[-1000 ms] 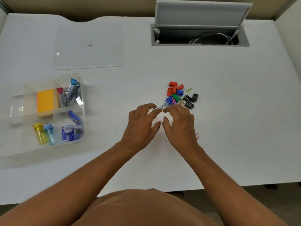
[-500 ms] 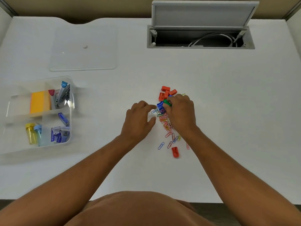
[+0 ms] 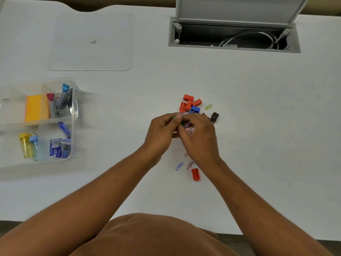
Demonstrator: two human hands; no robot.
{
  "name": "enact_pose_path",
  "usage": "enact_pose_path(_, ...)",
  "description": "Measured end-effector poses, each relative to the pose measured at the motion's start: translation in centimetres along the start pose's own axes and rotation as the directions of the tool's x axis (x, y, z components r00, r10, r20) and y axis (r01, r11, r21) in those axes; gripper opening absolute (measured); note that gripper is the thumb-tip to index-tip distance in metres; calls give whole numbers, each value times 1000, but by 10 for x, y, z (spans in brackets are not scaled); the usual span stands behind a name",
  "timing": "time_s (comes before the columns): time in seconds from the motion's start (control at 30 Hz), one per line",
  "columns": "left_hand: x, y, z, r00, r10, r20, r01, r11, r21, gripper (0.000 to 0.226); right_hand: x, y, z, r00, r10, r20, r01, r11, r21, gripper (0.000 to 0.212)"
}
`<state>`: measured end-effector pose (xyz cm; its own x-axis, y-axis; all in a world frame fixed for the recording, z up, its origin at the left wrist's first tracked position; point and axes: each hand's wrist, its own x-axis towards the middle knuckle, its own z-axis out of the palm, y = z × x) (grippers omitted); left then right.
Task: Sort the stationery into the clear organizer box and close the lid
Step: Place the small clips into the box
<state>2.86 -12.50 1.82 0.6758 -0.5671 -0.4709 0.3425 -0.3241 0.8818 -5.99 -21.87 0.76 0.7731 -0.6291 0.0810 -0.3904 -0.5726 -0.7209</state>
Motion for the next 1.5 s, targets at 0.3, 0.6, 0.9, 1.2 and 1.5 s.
enact_pose_path(0.3,7,-4,-20,976,-98,-196,98,995,-9,24,41,34,-14,1000,25,0,-23,943,-332,25)
enact_pose_path(0.6,8,-1,-23,983,-133,-125,123,989,-87,26,45,41,-11,995,98,-28,-102,961,-256,21)
enact_pose_path(0.9,1,1,-18,989,-143,22,144,952,-270,23,-5,-7,5,982,186,-20,-170,933,317,15)
enact_pose_path(1.2,-27,-4,-66,994,-77,-73,63,982,-177,23,-9,-32,22,957,127,261,-229,882,411,32)
enact_pose_path(1.5,-74,-12,-148,960,23,-279,-56,993,-108,26,-24,-107,70,940,-3,342,-158,882,443,25)
